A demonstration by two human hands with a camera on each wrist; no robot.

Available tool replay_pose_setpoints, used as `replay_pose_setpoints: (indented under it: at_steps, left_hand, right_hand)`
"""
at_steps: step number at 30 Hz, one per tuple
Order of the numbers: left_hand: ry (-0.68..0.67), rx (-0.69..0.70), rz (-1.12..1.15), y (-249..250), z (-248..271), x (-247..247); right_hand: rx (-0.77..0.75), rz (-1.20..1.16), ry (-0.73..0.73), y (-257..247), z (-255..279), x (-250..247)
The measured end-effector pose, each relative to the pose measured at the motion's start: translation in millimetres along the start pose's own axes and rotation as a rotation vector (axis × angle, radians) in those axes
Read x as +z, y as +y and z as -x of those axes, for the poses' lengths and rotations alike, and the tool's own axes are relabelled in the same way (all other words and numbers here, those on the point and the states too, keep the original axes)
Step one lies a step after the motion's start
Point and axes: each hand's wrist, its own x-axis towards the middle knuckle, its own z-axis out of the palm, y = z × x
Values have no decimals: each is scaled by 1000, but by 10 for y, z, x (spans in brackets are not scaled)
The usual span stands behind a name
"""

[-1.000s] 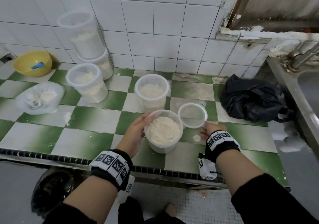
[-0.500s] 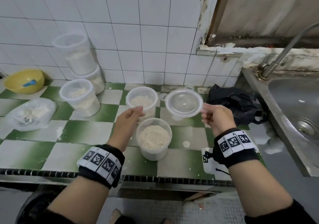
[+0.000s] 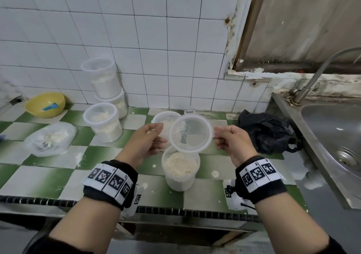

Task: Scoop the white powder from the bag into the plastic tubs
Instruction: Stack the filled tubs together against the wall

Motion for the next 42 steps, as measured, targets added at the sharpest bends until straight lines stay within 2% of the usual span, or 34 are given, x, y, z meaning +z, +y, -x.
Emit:
replay_pose_setpoints:
  at_steps: [6, 9, 12, 15, 17, 20, 26, 29, 33, 37, 39, 42]
  left_hand:
    - [-51, -69, 75, 19, 45, -37]
    - [-88, -84, 178, 45, 44, -77]
    - [-95, -79, 271, 80, 26, -100]
    - [-68, -51, 224, 6, 3, -125]
    - [-74, -27, 88, -113, 8, -149]
    - [-89, 7, -147, -303, 39, -163]
    - [13, -3, -462, -546, 11, -142]
    - [3, -47, -500, -576, -15, -136]
    - [-16, -88, -419, -616, -38, -168]
    - [116, -29, -548, -602, -45, -191]
    - [142, -7, -597, -584, -35, -187]
    - [70, -47, -588, -611, -80, -198]
  right_hand:
    - [20, -33, -45, 25, -1, 84]
    - [-21, -38, -39, 55, -17, 91]
    - [-32, -158, -69, 63, -27, 98]
    - [-1, -216, -83, 119, -27, 105]
    - [0, -126, -85, 216, -7, 107]
    - [-22, 128, -64, 416, 34, 95]
    - [-42, 408, 8, 731, 6, 165]
    - [-31, 527, 34, 792, -36, 174]
    - [9, 584, 71, 829, -36, 171]
    - [-20, 667, 95, 786, -58, 196]
    - [-13, 723, 74, 767, -62, 194]
    - [30, 750, 47, 770, -75, 173]
